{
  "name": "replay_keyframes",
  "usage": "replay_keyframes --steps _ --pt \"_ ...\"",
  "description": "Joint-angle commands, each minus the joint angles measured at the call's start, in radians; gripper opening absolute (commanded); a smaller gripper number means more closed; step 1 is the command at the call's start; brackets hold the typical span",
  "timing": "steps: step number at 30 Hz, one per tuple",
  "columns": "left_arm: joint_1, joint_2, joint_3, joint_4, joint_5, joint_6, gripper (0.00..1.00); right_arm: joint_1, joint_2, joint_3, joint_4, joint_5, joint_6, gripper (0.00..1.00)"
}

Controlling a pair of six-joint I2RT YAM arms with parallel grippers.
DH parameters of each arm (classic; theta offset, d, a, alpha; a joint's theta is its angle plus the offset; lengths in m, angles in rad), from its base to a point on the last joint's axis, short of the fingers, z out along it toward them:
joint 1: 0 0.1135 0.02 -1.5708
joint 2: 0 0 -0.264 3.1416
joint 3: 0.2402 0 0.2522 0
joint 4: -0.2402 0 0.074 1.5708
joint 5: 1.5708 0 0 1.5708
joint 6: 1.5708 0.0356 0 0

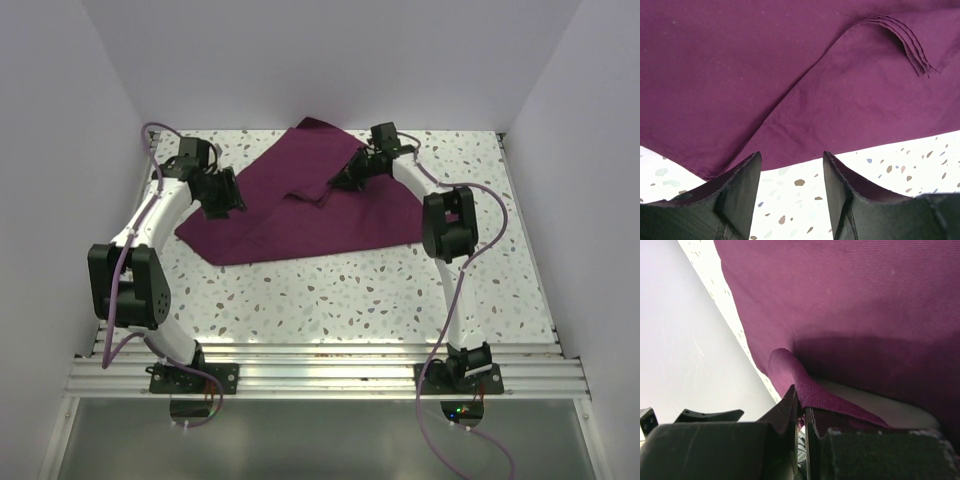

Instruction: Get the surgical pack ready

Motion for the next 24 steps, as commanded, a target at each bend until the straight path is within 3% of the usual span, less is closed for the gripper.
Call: replay_keyframes --steps 1,24 --pt "0.015 -0.001 0.031 0.032 0.014 0.019 0.56 -0.011 0.001 0.053 0.024 -0.016 0.011 0.00" --pt "0.035 -0.015 -0.012 0.046 0.030 0.012 0.56 -0.019 0.116 0.165 0.024 -0.016 0.031 0.03"
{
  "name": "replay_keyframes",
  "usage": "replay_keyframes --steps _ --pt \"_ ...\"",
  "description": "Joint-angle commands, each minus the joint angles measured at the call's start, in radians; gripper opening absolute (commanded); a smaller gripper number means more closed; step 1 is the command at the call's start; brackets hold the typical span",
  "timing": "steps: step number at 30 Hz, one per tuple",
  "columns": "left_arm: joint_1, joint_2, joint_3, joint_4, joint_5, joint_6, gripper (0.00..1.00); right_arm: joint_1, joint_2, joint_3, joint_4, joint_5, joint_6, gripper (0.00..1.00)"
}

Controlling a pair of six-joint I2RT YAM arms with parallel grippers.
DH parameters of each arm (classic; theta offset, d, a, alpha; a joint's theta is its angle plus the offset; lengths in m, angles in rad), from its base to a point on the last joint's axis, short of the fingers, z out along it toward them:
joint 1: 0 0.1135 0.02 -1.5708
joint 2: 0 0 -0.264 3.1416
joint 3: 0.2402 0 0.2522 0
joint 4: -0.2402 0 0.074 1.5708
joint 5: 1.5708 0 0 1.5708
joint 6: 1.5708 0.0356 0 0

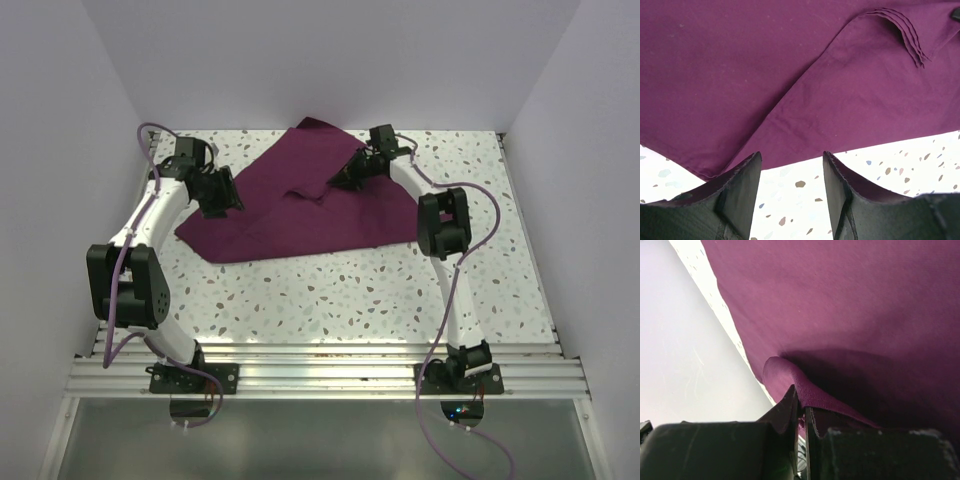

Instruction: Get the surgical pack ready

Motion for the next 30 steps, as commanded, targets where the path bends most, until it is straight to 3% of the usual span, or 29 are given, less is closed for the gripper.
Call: replay_keyframes --steps 1,15,27,30 --pt "0.013 -0.016 -0.011 0.039 0.017 0.014 0.56 -0.011 0.017 0.070 0.019 -0.016 0.022 0.03" --pt "0.021 0.017 -0.012 0.050 0.038 0.020 0.56 -0.011 0.063 0.125 0.029 -0.013 0.054 0.06" --pt "0.020 0.075 -0.158 0.152 0.221 -0.029 0.49 -0.009 0.071 0.138 0.068 -0.013 0.095 0.13" --pt "0.018 0.086 -0.178 0.171 0.238 -0.038 0.49 -0.011 0.080 0.144 0.075 -0.017 0.106 0.19"
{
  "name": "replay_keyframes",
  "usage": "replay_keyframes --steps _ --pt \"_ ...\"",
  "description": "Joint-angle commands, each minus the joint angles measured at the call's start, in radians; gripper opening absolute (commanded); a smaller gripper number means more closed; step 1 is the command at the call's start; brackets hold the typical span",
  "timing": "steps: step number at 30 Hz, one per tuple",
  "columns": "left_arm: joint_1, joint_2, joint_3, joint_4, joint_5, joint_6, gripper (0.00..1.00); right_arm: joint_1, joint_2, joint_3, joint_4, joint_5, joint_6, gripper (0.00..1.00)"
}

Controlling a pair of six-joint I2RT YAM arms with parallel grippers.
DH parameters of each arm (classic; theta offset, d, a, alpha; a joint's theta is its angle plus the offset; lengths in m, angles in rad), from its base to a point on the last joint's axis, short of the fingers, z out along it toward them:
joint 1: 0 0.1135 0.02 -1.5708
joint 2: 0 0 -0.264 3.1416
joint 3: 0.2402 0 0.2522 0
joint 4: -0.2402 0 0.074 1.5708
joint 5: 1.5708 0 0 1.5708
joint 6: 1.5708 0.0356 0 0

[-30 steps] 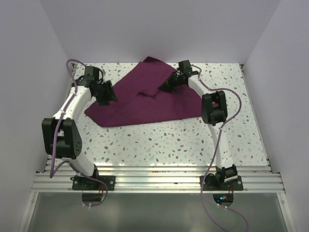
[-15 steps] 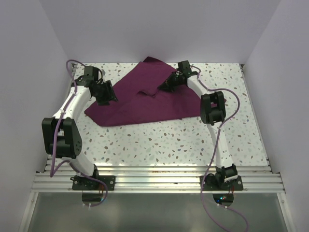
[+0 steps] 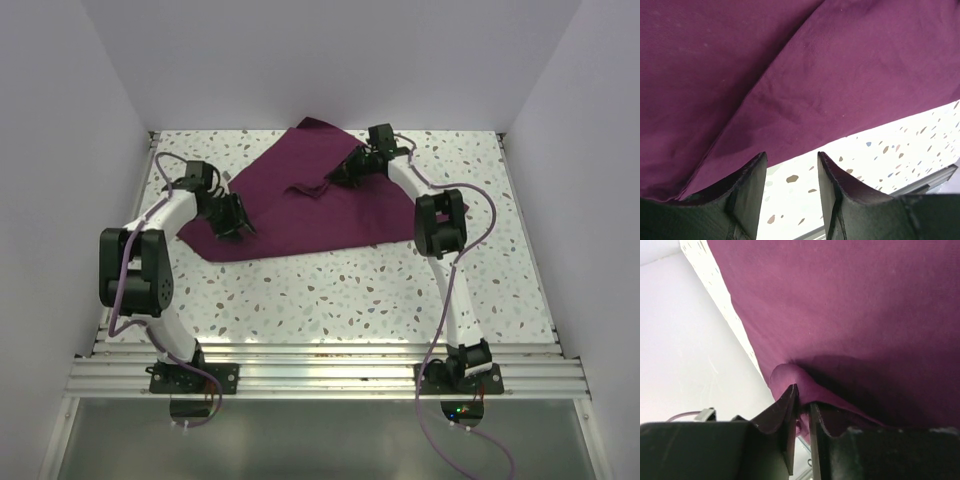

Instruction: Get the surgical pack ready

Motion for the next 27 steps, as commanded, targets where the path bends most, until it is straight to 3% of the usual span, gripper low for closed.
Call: replay_keyframes --steps 1,5,9,16,20,24,27 --pt "0.006 0.008 -0.016 0.070 0.063 -0.021 0.49 -0.009 0.015 0.059 0.050 -0.016 0.030 0.21" --pt "0.006 0.022 -0.019 0.078 0.062 -0.023 0.49 -0.012 0.017 0.092 0.053 -0.005 0.032 0.36" --pt "0.006 0.039 -0.011 0.083 0.063 -0.023 0.49 -0.013 0.014 0.164 0.006 0.004 -0.017 0.40" --pt "0.008 0.057 -0.002 0.083 0.071 -0.024 0.49 -0.013 -0.066 0.129 -0.048 0.039 -0.166 0.49" --pt "0.006 0.066 0.001 0.086 0.080 -0.026 0.49 -0.013 -0.058 0.143 -0.065 0.006 -0.214 0.46" --pt "0.006 0.089 0.001 0.090 0.079 -0.027 0.48 -0.024 -0.087 0.117 -0.121 0.027 -0.293 0.33" --pt "0.006 0.108 -0.002 0.101 0.073 -0.024 0.47 -0.050 -0.161 0.067 -0.241 0.128 -0.417 0.22"
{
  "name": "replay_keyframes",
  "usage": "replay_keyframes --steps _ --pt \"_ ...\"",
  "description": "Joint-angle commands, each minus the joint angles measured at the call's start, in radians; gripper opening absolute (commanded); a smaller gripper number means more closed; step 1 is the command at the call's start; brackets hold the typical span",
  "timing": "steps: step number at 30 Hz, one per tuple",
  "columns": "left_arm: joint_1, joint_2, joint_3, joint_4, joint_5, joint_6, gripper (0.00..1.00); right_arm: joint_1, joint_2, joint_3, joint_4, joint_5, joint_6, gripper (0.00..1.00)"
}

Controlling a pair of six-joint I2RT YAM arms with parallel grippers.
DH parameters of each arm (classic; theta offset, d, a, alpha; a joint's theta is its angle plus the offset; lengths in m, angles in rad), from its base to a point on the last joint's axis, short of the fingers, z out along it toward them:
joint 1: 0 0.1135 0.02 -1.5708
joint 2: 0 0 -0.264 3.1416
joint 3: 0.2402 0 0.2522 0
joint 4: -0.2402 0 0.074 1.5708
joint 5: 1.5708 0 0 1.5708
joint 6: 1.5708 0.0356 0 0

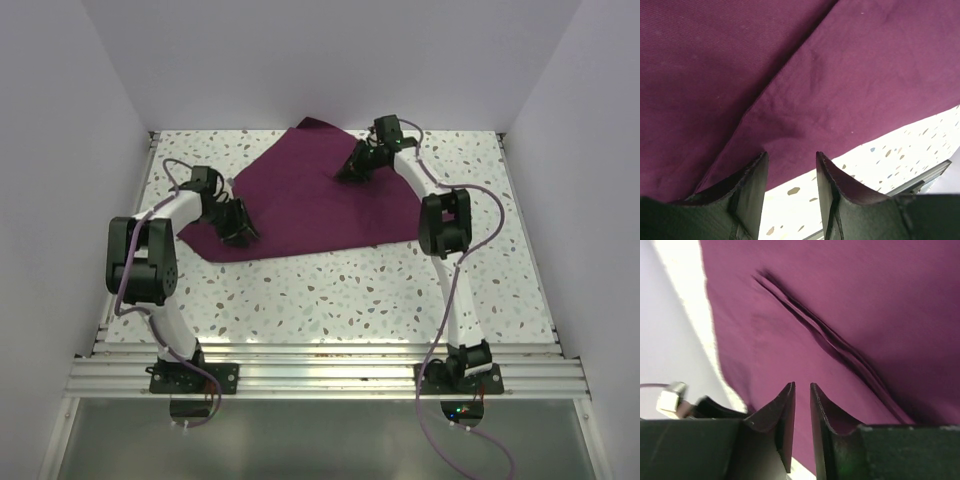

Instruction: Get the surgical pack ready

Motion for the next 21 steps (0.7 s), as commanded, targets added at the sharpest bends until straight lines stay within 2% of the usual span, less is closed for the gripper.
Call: replay_keyframes --steps 1,6,10,13,16,21 --pt "0.006 0.030 0.016 0.049 0.018 -0.005 0.47 -0.041 -0.198 -0.049 -0.184 0.100 -0.214 0.22" --pt "0.006 0.075 0.017 0.058 0.001 0.007 0.45 -0.063 -0.362 -0.192 -0.338 0.245 -0.387 0.15" --pt "0.006 0.098 0.014 0.067 -0.015 0.007 0.45 -0.074 -0.528 -0.528 -0.256 0.251 -0.409 0.11" --pt "0.006 0.105 0.019 0.066 -0.025 0.009 0.45 -0.089 -0.586 -0.694 -0.185 0.207 -0.400 0.05" --pt "0.008 0.108 0.016 0.060 -0.038 0.017 0.45 -0.129 -0.590 -0.804 -0.104 0.127 -0.377 0.00" --pt "0.006 0.107 0.014 0.060 -0.045 0.027 0.45 -0.140 -0.571 -0.809 -0.091 0.090 -0.389 0.00"
